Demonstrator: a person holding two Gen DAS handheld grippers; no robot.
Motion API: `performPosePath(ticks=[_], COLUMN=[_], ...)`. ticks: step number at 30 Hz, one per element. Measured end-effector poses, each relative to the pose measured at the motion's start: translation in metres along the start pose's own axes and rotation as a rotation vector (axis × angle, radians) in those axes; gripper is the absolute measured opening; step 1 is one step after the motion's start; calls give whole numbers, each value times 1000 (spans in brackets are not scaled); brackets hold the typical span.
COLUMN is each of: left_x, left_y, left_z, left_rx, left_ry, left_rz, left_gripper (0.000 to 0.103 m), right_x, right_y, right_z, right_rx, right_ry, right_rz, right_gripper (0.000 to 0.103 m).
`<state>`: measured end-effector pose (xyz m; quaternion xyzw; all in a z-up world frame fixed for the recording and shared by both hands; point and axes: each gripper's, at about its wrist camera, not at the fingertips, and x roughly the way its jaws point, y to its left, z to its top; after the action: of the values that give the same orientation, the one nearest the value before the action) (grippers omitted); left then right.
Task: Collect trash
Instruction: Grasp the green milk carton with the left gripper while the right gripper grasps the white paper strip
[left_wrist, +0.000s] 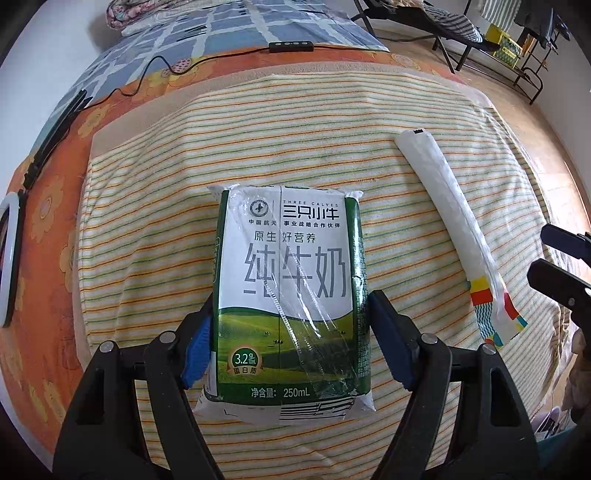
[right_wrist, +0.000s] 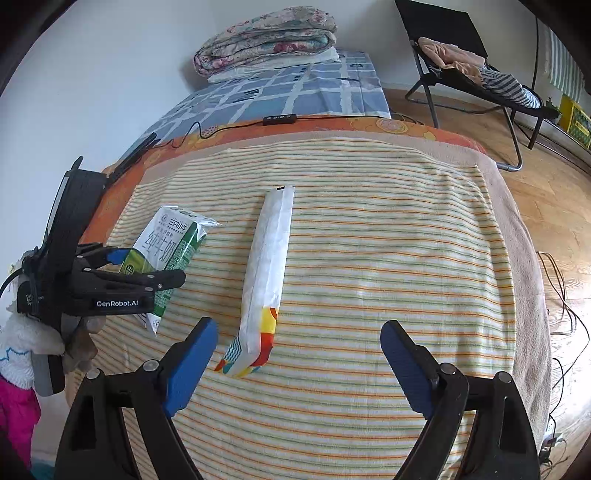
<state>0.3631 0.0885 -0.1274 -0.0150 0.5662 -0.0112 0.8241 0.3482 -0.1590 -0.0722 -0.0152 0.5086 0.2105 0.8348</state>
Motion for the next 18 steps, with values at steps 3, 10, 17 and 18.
performPosePath(ticks=[3,10,17,18], left_x=[-9,-22,-32,-34], left_y=[14,32,32,30], left_z=[-9,-28,-44,-46], left_rx=[-44,-85,-92,-91], left_ry=[-14,-42,-56,-57], left_rz=[-18,-15,-16,-15], left_gripper=[78,78,78,78], right_x=[22,71,85,84], right_y=[7,24,39,40], right_z=[13,30,27,26], right_rx=[3,9,-34,-39], right_ry=[10,57,82,83], right_rz=[23,19,-68,-80], right_gripper=[84,69,45,41])
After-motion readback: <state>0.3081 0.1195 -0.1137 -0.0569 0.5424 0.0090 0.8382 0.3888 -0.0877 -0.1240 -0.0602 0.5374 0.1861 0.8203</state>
